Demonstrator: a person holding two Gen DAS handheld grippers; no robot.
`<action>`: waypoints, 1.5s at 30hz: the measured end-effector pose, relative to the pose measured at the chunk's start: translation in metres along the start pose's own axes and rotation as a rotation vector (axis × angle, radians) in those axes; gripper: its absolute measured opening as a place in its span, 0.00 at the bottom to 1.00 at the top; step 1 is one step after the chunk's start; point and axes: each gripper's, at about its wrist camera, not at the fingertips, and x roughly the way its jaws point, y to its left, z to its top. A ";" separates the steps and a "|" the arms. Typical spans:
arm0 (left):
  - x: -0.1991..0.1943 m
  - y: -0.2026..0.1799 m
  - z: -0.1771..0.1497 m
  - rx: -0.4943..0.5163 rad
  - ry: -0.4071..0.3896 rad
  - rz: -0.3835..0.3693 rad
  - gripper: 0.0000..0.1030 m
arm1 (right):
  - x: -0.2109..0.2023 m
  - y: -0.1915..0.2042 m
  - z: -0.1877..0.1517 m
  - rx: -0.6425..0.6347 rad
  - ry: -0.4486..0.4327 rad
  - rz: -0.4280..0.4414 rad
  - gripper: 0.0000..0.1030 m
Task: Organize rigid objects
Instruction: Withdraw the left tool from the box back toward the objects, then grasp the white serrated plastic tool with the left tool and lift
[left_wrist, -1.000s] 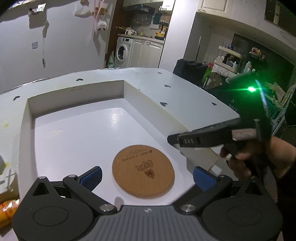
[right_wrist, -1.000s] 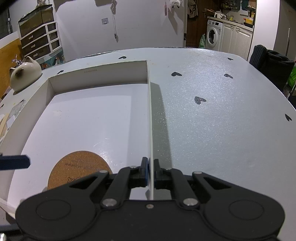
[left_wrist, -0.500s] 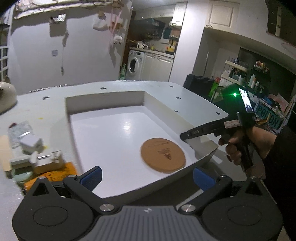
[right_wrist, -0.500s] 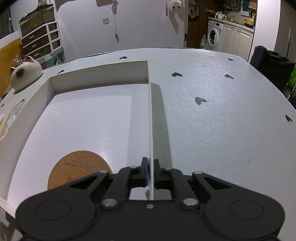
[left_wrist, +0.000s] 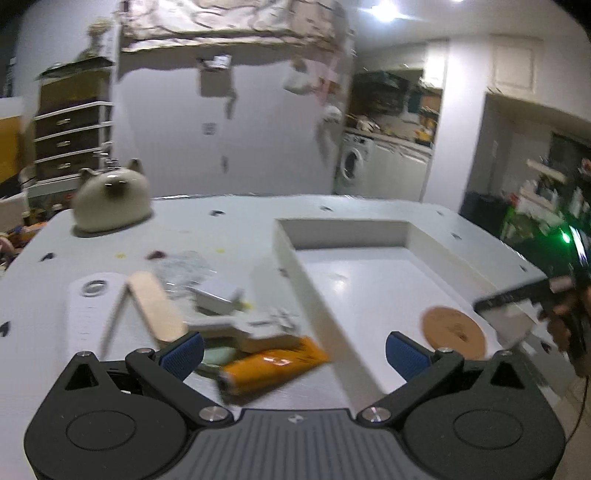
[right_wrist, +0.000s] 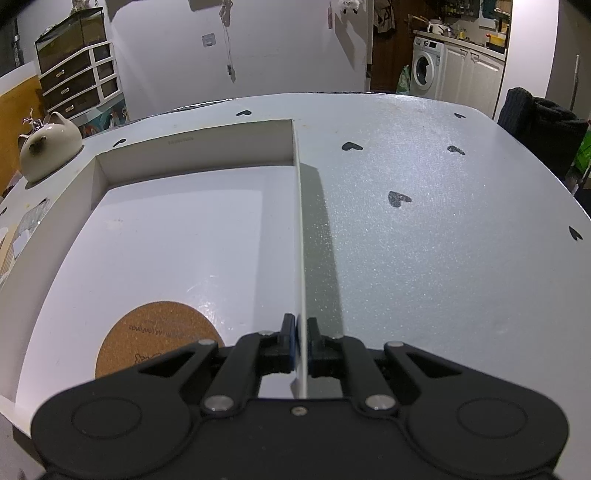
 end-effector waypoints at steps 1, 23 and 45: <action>-0.002 0.008 0.001 -0.003 -0.012 0.016 1.00 | 0.000 0.000 0.000 -0.001 0.000 -0.002 0.06; 0.029 0.152 -0.009 -0.060 0.079 0.287 0.86 | 0.001 0.009 0.002 0.016 0.010 -0.050 0.09; 0.102 0.162 0.012 -0.078 0.113 0.347 0.74 | 0.001 0.008 0.001 0.035 0.005 -0.056 0.10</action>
